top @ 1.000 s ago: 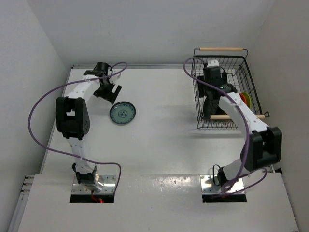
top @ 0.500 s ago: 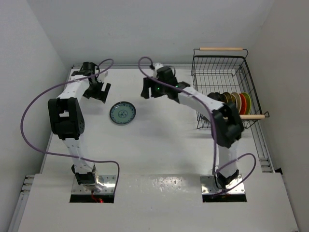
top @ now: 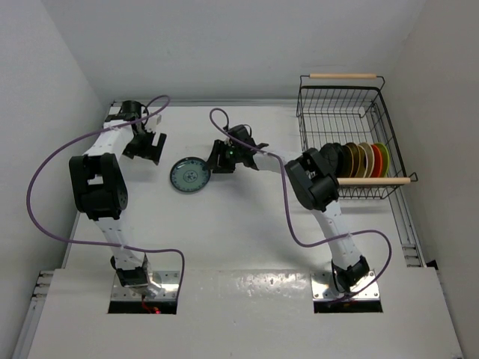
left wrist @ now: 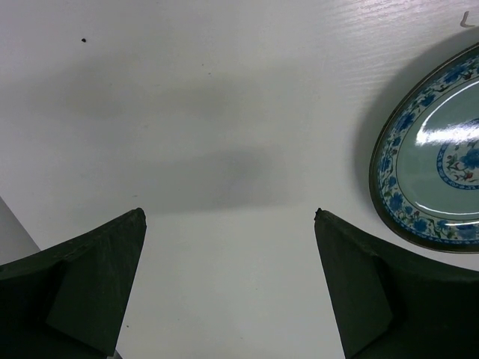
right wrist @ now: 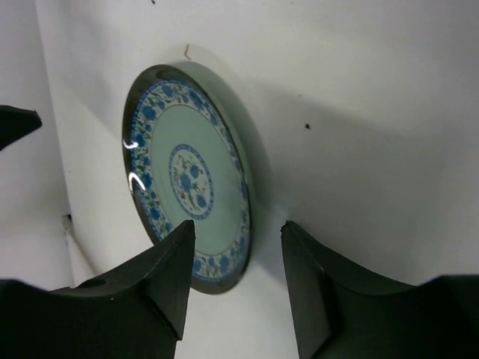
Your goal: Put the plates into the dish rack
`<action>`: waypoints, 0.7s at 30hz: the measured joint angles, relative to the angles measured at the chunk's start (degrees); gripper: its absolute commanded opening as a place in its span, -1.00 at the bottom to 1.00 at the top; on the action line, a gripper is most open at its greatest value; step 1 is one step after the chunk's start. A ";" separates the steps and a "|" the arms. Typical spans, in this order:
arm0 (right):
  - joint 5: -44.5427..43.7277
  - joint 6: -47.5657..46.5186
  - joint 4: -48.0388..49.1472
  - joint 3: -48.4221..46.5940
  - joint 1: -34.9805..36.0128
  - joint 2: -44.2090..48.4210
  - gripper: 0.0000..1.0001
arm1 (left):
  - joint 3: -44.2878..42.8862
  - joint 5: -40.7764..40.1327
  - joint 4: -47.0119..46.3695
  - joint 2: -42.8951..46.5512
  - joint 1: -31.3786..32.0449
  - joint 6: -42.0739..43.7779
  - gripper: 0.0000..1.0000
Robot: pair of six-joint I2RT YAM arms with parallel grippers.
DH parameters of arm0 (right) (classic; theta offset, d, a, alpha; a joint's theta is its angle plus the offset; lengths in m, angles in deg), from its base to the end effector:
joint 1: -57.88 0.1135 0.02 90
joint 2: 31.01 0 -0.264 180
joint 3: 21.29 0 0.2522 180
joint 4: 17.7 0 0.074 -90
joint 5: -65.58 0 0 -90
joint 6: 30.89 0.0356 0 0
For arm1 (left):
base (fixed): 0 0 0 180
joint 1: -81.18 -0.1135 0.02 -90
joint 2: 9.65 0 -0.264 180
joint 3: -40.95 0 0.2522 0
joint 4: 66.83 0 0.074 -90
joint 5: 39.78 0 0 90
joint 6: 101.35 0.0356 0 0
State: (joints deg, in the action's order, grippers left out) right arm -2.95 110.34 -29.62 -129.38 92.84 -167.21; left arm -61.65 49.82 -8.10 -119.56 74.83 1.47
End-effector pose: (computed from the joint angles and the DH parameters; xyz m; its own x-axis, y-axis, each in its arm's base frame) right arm 0.4146 0.3058 0.1085 -0.9249 0.2386 -0.2959 -0.0668 0.6644 0.7444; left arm 0.4021 0.0450 0.2295 -0.9107 0.1219 -0.3946 0.0909 0.9912 0.0963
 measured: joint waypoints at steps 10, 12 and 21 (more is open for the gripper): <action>-0.26 3.91 -1.49 -5.16 3.13 -4.83 -1.00 | 0.04 0.20 0.00 0.00 0.00 0.00 1.00; -0.26 3.87 -1.88 -5.25 3.30 -4.81 -1.00 | 0.04 0.20 0.00 0.00 -0.02 0.00 1.00; -9.92 -10.88 -7.91 5.20 1.38 13.70 -1.00 | 0.04 0.22 -0.02 0.00 -0.02 0.00 1.00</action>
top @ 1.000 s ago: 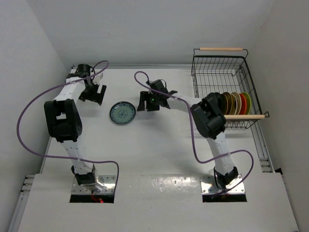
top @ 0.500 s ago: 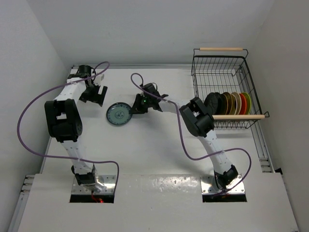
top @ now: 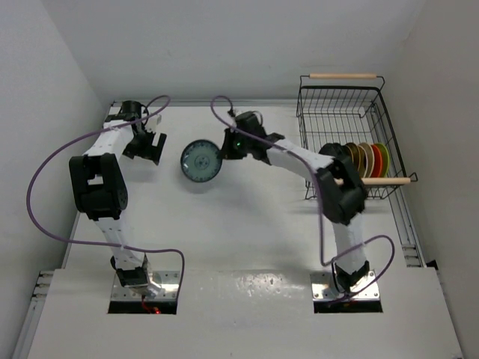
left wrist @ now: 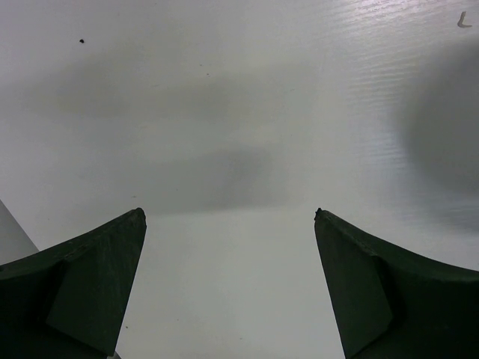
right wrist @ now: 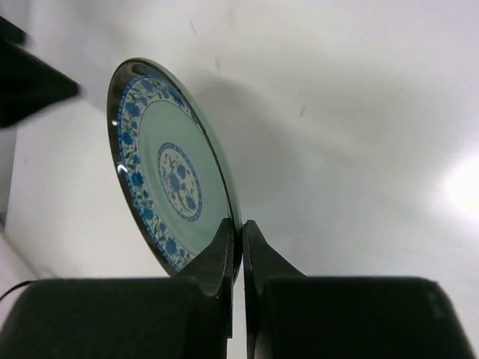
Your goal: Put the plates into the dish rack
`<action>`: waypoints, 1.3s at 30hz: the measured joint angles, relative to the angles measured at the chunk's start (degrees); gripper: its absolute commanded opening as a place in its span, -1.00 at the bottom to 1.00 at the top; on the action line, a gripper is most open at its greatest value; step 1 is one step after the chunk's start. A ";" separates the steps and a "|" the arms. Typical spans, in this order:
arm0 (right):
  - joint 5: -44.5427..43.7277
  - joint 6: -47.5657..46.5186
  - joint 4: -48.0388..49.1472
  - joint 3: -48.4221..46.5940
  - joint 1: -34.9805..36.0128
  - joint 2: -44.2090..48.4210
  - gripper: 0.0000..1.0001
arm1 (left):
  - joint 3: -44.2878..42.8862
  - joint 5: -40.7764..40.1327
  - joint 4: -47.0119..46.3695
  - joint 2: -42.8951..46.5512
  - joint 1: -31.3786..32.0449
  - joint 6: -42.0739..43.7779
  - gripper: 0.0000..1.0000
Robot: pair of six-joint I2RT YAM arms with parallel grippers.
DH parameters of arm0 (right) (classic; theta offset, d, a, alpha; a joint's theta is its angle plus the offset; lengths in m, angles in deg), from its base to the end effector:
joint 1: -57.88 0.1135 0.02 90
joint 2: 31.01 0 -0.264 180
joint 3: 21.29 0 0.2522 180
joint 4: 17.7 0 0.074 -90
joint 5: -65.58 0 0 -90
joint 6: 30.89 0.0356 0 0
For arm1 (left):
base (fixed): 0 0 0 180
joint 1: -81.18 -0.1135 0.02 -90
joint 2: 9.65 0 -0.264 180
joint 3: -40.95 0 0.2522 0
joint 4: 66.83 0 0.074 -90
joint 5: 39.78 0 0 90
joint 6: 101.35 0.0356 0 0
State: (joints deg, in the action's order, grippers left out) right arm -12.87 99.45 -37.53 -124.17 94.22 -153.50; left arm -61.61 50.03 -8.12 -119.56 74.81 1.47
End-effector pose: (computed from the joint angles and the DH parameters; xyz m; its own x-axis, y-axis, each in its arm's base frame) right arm 0.3852 0.2922 0.1824 -0.8465 0.1646 -0.5063 -0.2062 0.7754 0.5969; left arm 0.4020 0.0450 0.2293 -0.9106 0.1216 -0.3950 0.0921 0.9914 0.0930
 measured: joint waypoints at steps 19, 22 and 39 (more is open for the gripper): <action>-60.28 -42.66 -12.31 16.92 -14.47 40.92 -1.00 | 0.00 0.70 0.00 0.00 0.00 0.00 1.00; -61.90 -42.56 -15.08 20.20 -14.49 40.92 -1.00 | 0.00 1.05 0.00 0.00 0.00 0.00 1.00; -62.66 -30.91 -16.57 27.43 -15.02 34.60 -1.00 | 0.00 1.79 0.00 0.00 0.00 0.00 1.00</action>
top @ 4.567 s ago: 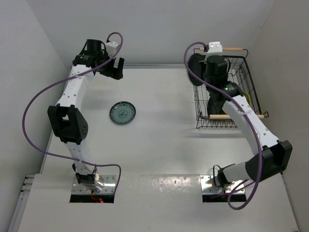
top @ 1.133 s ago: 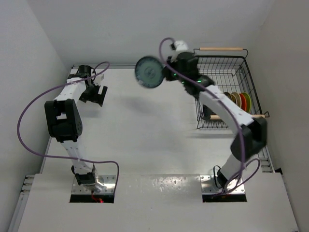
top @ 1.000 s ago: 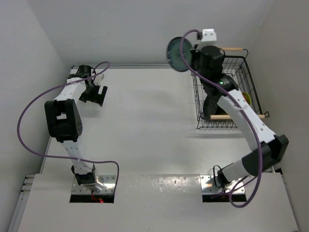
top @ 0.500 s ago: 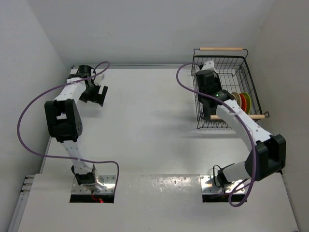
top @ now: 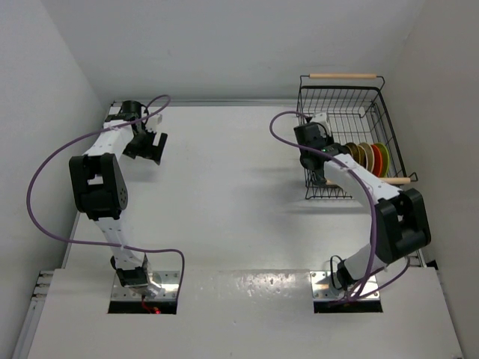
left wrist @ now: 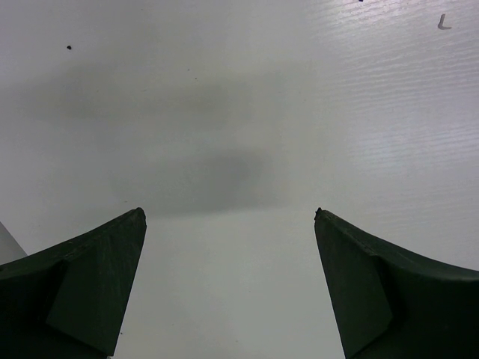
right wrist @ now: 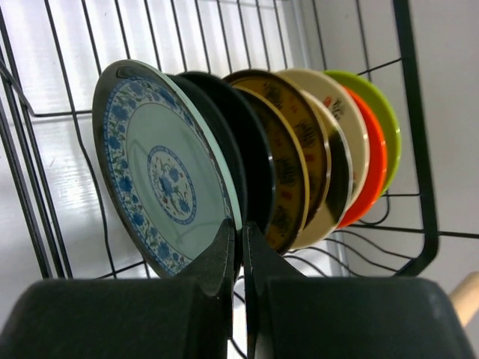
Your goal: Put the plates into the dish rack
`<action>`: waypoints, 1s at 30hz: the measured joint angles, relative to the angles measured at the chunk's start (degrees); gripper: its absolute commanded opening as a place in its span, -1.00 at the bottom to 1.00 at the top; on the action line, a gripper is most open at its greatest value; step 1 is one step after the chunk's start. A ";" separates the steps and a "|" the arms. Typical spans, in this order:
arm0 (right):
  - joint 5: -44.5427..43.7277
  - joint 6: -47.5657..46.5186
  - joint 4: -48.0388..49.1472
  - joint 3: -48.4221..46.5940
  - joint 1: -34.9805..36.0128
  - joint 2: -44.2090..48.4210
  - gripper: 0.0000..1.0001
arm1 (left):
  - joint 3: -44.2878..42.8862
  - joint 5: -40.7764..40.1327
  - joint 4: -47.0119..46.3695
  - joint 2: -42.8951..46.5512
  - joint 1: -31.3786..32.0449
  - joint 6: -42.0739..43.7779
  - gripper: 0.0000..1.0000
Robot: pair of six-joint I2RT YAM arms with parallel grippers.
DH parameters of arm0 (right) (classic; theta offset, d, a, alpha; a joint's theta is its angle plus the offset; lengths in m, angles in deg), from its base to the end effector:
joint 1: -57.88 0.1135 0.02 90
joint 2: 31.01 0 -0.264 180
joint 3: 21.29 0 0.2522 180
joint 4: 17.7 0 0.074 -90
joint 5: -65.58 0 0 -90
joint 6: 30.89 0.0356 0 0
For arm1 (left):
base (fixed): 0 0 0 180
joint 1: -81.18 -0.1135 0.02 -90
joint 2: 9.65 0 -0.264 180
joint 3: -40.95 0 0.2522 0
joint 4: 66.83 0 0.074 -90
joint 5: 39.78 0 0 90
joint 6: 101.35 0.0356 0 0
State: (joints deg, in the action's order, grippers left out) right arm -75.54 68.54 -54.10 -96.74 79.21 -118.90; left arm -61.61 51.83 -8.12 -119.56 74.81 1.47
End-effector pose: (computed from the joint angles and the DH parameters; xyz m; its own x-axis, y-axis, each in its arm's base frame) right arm 0.3081 0.0906 0.2505 -0.6510 -0.1438 -0.7453 0.3605 0.8055 -0.4703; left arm 0.4021 0.0439 0.2293 -0.9078 0.1218 -0.4014 0.1045 0.9924 0.0650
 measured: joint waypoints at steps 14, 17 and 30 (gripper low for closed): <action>1.07 5.66 -1.09 0.11 0.02 -2.71 -0.02 | 0.00 0.09 0.00 0.00 0.00 0.00 1.00; 1.68 5.03 -0.96 0.11 -0.07 -0.92 0.24 | 0.00 0.09 0.00 0.00 0.00 0.00 1.00; 17.20 7.32 -4.37 0.28 -12.98 31.93 1.00 | -0.09 0.46 0.00 0.00 0.00 0.00 1.00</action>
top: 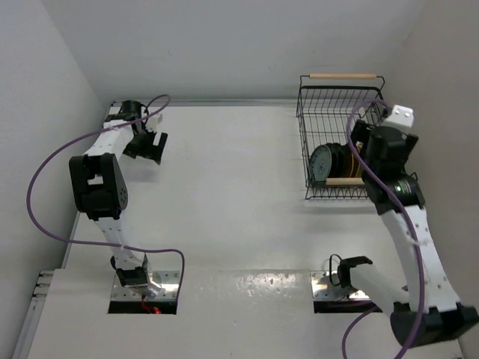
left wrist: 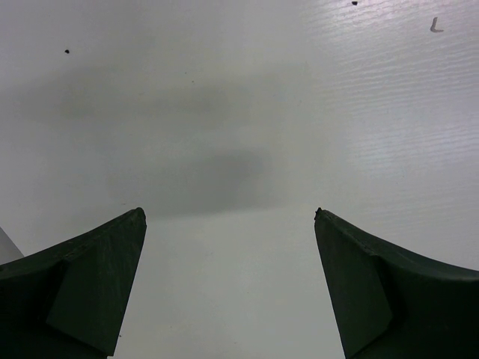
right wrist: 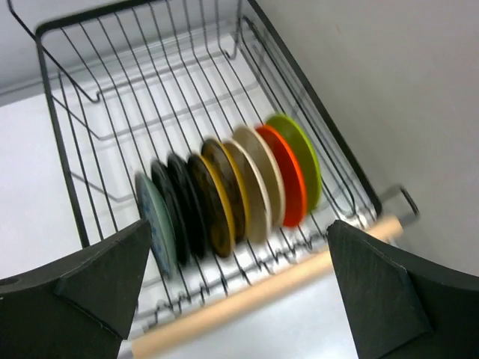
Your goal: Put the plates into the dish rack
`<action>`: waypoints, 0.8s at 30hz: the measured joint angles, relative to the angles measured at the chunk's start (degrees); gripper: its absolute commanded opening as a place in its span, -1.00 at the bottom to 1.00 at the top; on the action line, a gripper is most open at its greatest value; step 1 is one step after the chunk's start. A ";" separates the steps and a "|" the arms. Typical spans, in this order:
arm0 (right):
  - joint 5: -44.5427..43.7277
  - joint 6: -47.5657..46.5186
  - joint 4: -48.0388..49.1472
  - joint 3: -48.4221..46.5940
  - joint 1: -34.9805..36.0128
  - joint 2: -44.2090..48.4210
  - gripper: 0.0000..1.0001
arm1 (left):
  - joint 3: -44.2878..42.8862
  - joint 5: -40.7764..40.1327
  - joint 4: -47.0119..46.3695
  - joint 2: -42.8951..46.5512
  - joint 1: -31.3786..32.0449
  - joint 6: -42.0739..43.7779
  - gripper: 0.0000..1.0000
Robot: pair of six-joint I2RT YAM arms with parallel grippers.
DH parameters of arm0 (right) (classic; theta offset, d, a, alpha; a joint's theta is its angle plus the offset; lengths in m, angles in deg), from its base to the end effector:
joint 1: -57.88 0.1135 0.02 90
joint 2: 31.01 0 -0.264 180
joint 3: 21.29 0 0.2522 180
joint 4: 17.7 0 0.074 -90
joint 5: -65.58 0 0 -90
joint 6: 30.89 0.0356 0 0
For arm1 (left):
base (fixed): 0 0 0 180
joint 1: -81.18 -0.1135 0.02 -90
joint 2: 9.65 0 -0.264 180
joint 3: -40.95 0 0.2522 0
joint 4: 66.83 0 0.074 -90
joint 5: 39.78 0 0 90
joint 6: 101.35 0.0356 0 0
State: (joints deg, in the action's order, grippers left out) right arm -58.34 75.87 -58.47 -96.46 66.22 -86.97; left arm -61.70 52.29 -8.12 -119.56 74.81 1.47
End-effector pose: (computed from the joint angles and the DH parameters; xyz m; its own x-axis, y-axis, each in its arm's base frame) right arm 0.2074 0.0103 0.3772 -0.2348 0.2074 -0.9497 0.4813 0.8736 0.0718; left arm 0.4023 0.0436 0.2298 -0.9064 0.1219 -0.4044 0.1075 0.9925 0.0582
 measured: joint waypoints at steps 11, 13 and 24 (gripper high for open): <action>1.44 22.47 -25.73 21.31 -3.56 19.65 1.00 | -3.48 4.28 -0.17 -0.48 0.24 -0.81 1.00; 2.75 26.38 -28.83 26.34 -3.58 22.97 1.00 | -3.54 4.61 -0.26 -0.79 0.52 -0.92 1.00; 7.13 36.13 -32.83 30.42 -3.61 29.90 1.00 | -0.76 5.33 -0.63 -1.33 4.26 -1.31 1.00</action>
State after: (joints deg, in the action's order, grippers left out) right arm -51.21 112.00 -91.30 -66.03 62.62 -57.07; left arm -62.46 57.62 -8.76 -120.89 79.07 0.16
